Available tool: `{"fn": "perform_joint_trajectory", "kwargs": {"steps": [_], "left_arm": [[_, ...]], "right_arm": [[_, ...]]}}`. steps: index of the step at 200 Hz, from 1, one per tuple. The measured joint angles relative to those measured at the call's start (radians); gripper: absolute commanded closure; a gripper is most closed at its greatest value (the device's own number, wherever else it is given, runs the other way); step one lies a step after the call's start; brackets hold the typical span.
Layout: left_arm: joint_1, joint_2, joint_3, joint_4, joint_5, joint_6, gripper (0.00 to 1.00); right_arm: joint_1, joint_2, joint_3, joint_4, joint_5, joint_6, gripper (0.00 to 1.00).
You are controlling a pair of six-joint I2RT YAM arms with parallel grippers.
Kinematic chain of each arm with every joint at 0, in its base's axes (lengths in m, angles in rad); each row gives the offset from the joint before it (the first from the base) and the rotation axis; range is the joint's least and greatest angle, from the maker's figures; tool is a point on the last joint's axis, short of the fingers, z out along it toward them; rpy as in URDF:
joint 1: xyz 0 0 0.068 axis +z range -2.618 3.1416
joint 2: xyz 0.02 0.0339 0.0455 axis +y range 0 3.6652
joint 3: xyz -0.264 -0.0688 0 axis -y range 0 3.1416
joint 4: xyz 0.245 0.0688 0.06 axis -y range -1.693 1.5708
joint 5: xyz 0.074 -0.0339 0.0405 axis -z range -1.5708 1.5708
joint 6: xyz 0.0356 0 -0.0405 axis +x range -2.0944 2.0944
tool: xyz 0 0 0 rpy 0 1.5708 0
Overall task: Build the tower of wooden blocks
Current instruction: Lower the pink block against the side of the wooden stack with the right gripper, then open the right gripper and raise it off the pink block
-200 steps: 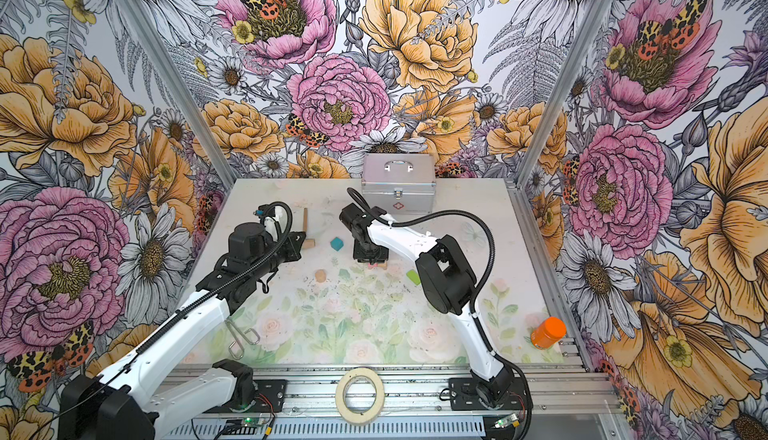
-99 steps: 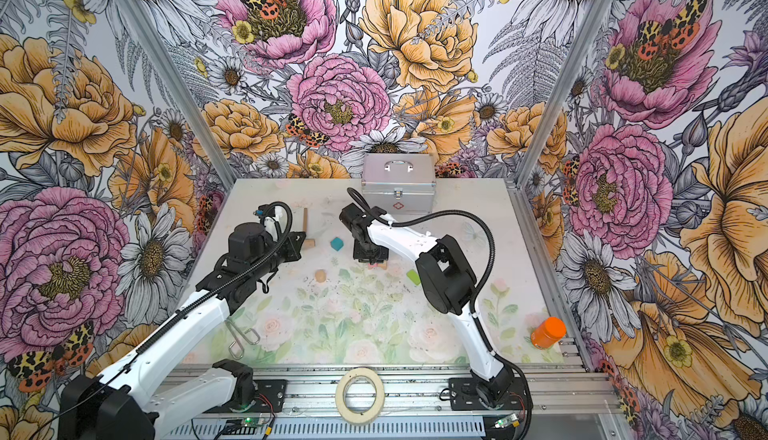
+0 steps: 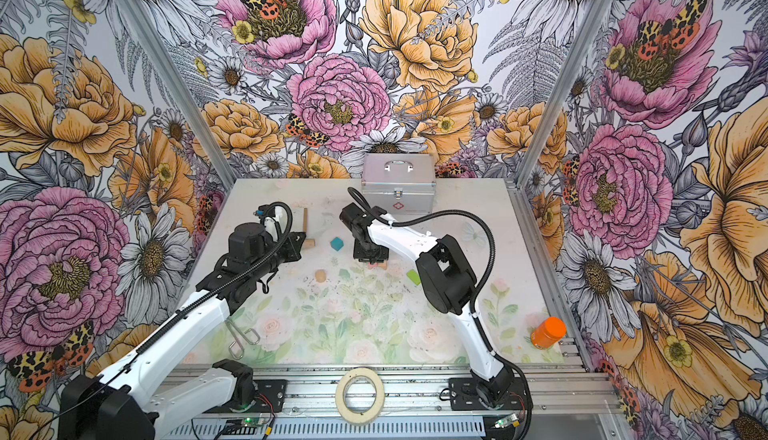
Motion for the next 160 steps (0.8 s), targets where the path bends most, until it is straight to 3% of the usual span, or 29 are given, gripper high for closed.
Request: {"fn": "perform_joint_trajectory", "kwargs": {"steps": [80,160], "left_arm": [[0.000,0.000,0.000,0.000,0.000,0.000,0.96],[0.000,0.000,0.000,0.000,0.000,0.000,0.96]], "right_arm": [[0.000,0.000,0.002,0.000,0.000,0.001,0.47],[0.000,-0.001,0.003,0.000,0.002,0.000,0.40]]}}
